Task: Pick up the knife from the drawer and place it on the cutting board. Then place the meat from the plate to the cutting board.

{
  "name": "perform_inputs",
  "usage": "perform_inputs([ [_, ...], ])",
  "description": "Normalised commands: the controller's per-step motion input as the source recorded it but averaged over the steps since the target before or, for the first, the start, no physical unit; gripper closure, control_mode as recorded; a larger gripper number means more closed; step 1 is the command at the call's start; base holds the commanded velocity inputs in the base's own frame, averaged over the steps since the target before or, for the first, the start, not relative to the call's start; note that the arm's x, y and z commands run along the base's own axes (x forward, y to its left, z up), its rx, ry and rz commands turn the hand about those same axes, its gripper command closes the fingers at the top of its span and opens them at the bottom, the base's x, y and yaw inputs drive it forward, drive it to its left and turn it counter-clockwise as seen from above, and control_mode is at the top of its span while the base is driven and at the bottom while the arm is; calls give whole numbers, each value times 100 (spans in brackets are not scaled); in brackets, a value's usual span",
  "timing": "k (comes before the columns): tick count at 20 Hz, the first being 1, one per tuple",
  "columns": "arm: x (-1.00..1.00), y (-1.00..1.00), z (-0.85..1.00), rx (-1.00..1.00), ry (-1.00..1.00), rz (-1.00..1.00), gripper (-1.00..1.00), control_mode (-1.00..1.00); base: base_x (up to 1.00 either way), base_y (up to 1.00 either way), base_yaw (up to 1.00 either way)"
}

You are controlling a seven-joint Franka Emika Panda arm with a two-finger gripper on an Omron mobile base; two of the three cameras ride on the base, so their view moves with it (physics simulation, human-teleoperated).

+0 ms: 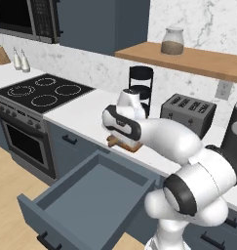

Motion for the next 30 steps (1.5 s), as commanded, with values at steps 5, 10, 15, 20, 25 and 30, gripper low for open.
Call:
perform_inputs([
  [5,74,-53,-21,0,17,2,100,-100,0,0,0],
  [10,69,-53,-25,0,11,3,100,-100,0,0,0],
  [15,46,-26,-49,-2,1,3,100,-100,0,0,0],
  [20,44,0,-53,-8,-1,0,100,-100,0,0,0],
  [25,56,0,-46,-7,-1,0,100,-100,0,0,0],
  [30,56,0,-33,-4,0,0,100,-100,0,0,0],
])
